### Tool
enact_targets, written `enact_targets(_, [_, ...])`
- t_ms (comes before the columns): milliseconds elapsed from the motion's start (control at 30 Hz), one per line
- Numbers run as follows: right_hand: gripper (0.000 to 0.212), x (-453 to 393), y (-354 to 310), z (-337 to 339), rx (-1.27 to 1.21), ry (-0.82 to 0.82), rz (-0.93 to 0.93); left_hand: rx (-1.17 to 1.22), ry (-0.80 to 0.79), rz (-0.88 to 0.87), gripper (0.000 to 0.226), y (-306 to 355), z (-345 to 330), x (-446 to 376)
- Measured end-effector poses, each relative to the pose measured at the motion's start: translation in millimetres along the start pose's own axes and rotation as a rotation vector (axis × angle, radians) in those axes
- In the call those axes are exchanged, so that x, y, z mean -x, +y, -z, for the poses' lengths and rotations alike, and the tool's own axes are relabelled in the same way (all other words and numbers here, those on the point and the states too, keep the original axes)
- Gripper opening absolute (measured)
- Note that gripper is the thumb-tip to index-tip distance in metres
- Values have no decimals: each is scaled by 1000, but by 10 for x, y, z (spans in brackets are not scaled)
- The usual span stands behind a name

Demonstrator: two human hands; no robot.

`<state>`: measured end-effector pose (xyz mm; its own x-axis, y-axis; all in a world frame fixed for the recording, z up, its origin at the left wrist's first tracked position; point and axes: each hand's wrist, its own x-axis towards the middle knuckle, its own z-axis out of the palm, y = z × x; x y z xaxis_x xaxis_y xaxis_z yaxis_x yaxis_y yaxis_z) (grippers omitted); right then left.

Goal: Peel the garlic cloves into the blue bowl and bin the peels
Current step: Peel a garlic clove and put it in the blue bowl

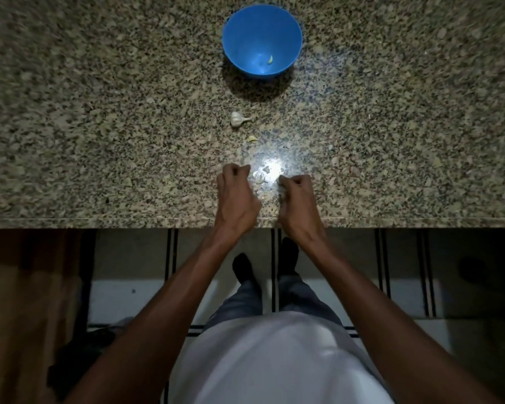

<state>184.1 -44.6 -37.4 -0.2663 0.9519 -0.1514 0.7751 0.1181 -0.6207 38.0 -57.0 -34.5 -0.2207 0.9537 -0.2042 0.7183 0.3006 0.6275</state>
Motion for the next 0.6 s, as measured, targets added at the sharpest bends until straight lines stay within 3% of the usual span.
enact_targets(133, [39, -177, -126, 45, -117, 70, -85, 129, 97, 15, 48, 20, 61, -85])
enact_targets(267, [40, -559, 20, 270, -2, 100, -102, -13, 215, 68, 50, -222, 261, -382])
enact_targets(467, [23, -755, -5, 292, 141, -71, 84, -165, 30, -127, 63, -395, 276, -511])
enact_targets(600, [41, -540, -79, 141, 104, -267, 125, -107, -65, -285, 53, -375, 184, -256])
